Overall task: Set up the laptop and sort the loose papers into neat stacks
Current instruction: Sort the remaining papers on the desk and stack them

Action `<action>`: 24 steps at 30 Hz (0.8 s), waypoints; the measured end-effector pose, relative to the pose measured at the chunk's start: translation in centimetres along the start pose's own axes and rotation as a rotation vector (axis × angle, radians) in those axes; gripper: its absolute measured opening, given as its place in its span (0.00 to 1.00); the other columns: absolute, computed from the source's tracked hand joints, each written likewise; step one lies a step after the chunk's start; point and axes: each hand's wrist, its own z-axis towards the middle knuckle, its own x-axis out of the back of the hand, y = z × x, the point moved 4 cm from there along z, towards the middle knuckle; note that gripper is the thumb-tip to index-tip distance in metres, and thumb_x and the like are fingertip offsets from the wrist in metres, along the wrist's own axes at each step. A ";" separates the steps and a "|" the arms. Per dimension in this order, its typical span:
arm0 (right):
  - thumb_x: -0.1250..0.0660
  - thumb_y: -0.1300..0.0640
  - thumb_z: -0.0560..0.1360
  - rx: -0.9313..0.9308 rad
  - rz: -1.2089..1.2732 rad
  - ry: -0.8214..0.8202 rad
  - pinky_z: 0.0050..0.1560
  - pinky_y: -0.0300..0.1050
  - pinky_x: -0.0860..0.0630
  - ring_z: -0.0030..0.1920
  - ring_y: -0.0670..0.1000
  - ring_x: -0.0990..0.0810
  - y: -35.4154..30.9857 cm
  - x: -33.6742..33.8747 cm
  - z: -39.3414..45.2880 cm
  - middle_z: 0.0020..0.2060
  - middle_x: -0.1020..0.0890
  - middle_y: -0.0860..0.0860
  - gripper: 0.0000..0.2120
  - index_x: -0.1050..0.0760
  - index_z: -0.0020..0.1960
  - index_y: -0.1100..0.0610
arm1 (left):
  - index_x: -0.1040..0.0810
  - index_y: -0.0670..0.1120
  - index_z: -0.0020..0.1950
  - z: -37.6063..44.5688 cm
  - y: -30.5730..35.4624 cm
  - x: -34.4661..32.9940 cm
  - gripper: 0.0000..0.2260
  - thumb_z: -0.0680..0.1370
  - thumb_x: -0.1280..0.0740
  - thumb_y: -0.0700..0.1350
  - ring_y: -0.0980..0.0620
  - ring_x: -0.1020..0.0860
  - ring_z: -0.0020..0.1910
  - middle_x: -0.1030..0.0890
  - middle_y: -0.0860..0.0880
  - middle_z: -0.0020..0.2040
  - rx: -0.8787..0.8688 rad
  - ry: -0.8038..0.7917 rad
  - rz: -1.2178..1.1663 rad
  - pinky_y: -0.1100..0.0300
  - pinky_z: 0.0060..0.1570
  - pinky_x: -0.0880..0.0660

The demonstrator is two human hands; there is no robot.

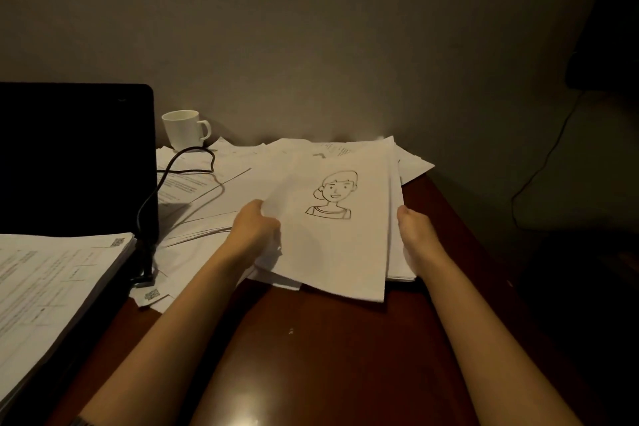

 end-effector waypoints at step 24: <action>0.35 0.69 0.75 -0.006 0.135 0.420 0.59 0.49 0.27 0.60 0.60 0.23 0.2 4.0 -0.2 0.60 0.23 0.61 0.17 0.29 0.63 0.68 | 0.33 0.44 0.69 2.5 -1.4 1.8 0.18 0.81 0.42 0.49 0.46 0.33 0.67 0.29 0.46 0.66 -0.496 0.054 0.889 0.45 0.71 0.45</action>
